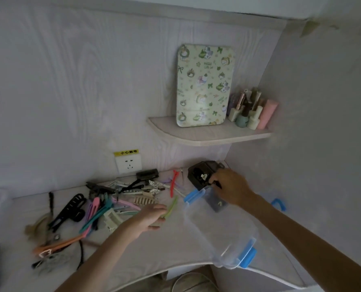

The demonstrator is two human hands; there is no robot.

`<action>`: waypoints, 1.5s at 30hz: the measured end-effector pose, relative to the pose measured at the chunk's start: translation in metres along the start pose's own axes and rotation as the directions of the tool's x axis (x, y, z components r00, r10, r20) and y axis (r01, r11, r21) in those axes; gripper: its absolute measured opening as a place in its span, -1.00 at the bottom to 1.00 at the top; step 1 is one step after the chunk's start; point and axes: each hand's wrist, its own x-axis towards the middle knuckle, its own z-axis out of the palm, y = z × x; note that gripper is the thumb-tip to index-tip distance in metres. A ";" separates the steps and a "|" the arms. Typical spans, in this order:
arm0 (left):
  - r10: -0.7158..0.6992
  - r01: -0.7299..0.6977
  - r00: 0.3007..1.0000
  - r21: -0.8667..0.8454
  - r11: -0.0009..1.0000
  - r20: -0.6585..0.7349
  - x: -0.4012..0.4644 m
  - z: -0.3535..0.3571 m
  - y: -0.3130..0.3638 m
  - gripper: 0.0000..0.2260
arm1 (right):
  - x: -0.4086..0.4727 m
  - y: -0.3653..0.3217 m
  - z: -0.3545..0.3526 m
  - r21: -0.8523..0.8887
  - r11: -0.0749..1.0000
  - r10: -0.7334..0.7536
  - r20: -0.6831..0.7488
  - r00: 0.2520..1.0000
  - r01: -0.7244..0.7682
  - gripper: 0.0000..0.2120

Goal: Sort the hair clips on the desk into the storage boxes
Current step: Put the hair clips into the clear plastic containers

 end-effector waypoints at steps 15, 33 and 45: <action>0.346 -0.196 0.924 0.575 0.794 -0.162 0.029 -0.130 -0.060 -0.66 | 0.109 -0.144 0.120 0.000 0.998 0.065 0.323 0.944 -0.069 -0.58; 0.616 -0.502 0.774 0.738 0.451 0.149 0.074 -0.082 -0.039 -0.71 | 0.062 -0.086 0.044 0.771 0.475 0.313 0.302 0.900 -0.424 -0.70; 0.685 -0.533 0.716 0.530 0.660 -0.133 0.038 -0.061 0.013 -0.86 | -0.003 -0.024 0.002 0.846 -0.234 0.249 0.529 0.811 -0.480 -0.76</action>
